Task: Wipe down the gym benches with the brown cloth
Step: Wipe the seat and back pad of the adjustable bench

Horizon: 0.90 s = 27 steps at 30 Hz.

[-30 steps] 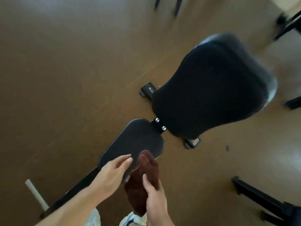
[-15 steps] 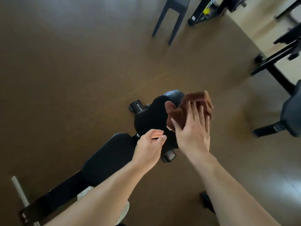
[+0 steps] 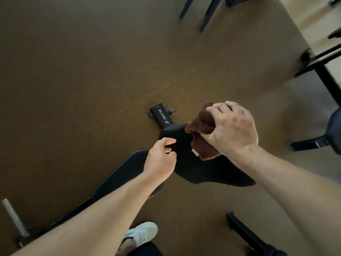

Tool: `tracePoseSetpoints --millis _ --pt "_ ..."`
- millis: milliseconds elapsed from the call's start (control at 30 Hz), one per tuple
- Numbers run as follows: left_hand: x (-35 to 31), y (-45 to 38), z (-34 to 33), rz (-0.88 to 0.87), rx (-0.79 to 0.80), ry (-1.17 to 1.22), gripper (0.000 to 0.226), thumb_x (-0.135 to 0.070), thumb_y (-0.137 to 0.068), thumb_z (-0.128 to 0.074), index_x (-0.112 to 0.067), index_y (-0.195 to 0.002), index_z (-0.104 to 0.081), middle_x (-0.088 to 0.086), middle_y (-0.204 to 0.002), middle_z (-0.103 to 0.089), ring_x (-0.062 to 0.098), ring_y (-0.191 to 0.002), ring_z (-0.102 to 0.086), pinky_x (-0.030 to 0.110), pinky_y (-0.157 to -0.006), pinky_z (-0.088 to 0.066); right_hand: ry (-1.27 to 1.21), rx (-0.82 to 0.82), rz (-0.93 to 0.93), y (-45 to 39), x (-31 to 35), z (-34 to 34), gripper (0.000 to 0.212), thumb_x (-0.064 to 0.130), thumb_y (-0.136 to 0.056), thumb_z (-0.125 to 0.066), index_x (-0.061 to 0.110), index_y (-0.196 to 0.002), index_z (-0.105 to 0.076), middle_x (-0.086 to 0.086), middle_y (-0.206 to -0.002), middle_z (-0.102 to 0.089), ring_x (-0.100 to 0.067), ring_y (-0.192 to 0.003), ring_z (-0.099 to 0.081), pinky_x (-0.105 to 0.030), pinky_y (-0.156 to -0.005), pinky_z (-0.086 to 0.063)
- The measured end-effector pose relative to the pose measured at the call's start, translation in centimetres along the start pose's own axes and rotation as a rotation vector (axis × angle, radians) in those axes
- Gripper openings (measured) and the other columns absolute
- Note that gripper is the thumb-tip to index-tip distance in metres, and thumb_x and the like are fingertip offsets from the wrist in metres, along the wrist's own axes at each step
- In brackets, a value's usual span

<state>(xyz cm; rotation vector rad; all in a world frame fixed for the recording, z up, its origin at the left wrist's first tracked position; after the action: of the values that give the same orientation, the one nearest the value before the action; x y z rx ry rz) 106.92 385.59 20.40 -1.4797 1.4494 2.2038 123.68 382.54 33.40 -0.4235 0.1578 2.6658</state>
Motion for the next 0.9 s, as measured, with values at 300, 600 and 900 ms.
tracePoseSetpoints --millis 300,600,900 --pt "5.5 -5.6 2.2 -0.015 -0.049 -0.150 0.043 -0.012 -0.102 -0.054 -0.031 -0.141 -0.053 -0.006 -0.140 -0.056 0.007 -0.123 -0.054 0.022 -0.093 -0.046 0.532 0.421 0.391 -4.6 9.6 -10.4 0.030 0.031 -0.107 -0.044 0.014 -0.112 -0.069 -0.011 -0.104 -0.073 -0.032 -0.093 -0.069 -0.045 -0.087 -0.054" --pt "15.7 -9.7 5.8 0.080 -0.059 -0.281 0.048 -0.015 -0.101 -0.055 -0.043 -0.140 -0.049 -0.009 -0.135 -0.057 0.011 -0.101 -0.065 0.033 -0.076 -0.062 0.781 0.414 0.770 -2.5 17.0 -26.7 0.064 0.041 -0.108 -0.041 0.003 -0.159 -0.034 -0.028 -0.164 -0.034 -0.049 -0.155 -0.024 -0.066 -0.125 -0.016" --pt "11.3 -4.7 1.5 -0.043 0.061 -0.196 0.057 -0.014 -0.100 -0.056 -0.045 -0.145 -0.043 -0.015 -0.148 -0.050 -0.005 -0.121 -0.048 0.019 -0.097 -0.041 0.558 0.403 0.641 7.6 6.3 -12.5 0.065 0.025 -0.105 -0.031 -0.003 -0.163 -0.019 -0.027 -0.172 -0.011 -0.040 -0.161 -0.007 -0.055 -0.121 0.028"
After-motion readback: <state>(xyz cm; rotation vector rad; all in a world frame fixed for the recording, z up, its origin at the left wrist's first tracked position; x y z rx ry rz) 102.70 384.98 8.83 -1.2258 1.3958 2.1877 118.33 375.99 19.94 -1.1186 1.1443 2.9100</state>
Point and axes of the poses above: each hand's wrist, its own y-axis away from the middle knuckle, its own z-axis out of the back of the hand, x = y × z, the point moved 6 cm from there along -y, towards the middle knuckle
